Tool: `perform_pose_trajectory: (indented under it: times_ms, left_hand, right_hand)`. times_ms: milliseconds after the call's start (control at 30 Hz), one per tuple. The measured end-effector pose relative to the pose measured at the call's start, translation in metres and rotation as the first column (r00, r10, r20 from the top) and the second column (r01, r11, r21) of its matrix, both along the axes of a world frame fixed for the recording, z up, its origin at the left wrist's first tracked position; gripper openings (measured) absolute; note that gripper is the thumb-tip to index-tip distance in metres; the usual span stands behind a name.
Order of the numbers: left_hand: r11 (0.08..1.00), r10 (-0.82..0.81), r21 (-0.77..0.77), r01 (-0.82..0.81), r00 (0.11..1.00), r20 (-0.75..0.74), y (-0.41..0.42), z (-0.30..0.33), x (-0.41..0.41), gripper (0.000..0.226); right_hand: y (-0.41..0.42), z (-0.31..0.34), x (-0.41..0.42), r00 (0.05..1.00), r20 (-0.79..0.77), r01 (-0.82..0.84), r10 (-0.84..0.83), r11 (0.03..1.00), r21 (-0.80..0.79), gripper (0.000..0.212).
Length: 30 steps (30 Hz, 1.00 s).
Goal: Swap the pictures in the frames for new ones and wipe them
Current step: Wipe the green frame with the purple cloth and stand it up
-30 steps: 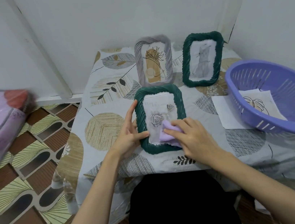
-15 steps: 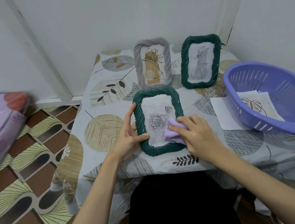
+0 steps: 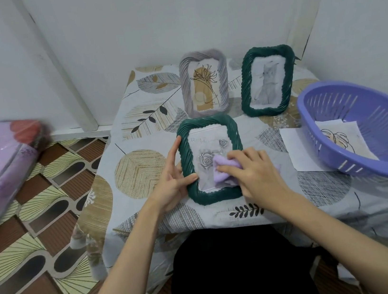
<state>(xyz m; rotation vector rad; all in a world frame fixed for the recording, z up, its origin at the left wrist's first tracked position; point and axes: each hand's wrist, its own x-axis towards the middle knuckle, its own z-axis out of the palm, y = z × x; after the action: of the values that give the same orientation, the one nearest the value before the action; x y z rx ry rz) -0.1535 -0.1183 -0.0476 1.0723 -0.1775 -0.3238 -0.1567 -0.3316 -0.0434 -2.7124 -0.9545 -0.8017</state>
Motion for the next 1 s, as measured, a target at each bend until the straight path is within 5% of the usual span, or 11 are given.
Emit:
perform_pose_trajectory:
  times_ms: [333,533,767,1000]
  left_hand:
    - [0.999,0.015,0.045,-0.016,1.0,0.022,-0.001,0.002,0.002,0.091]
    - [0.998,0.014,0.061,-0.017,0.999,0.041,-0.003,0.006,0.001,0.092]
    - [0.997,0.001,0.079,-0.005,0.999,0.047,-0.005,0.01,0.003,0.089]
    - [0.996,-0.006,0.091,0.0,0.998,0.063,-0.008,0.011,0.004,0.09]
  right_hand:
    - [0.0,-0.015,-0.017,0.998,0.067,-0.012,0.015,0.999,-0.039,0.039]
    - [0.013,-0.003,-0.01,0.982,-0.112,0.161,-0.148,0.98,0.113,0.048]
    - [0.006,-0.029,-0.019,0.975,-0.012,0.218,-0.222,0.941,0.258,0.041]
    - [0.041,0.014,0.027,0.949,-0.155,0.314,-0.273,0.836,0.45,0.042]
